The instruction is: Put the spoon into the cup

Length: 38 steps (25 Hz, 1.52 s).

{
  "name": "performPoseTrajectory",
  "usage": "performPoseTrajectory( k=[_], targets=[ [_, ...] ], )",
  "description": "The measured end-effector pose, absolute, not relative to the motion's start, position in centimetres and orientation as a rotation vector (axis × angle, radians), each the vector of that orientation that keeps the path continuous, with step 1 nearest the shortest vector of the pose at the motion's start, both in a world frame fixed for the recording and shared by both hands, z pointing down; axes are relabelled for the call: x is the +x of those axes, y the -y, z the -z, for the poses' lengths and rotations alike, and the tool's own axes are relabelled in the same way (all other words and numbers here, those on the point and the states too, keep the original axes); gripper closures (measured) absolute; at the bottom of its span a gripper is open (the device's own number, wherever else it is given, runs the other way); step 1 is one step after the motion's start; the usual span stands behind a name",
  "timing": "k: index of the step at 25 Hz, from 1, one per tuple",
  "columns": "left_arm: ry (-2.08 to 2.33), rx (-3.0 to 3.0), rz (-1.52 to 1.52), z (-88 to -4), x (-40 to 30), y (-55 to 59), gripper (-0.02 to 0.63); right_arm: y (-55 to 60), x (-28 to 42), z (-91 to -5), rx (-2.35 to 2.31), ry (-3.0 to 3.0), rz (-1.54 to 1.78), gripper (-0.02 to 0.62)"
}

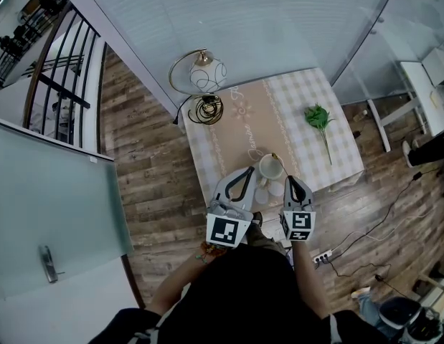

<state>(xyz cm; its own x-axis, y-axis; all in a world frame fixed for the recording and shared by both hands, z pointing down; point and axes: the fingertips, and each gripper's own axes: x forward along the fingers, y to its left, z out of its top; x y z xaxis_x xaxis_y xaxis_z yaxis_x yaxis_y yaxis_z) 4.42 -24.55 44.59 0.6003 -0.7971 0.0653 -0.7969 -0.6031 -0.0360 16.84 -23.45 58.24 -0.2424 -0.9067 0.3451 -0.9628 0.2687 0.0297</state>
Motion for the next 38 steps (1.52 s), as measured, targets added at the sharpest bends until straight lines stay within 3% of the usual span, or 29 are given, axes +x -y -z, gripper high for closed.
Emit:
performPoseTrajectory(
  k=[38],
  targets=[
    [-1.418,-2.805,0.130,-45.0,3.6,24.7,0.589,23.7,15.5,-60.3,1.623,2.243,-0.304,0.586]
  ],
)
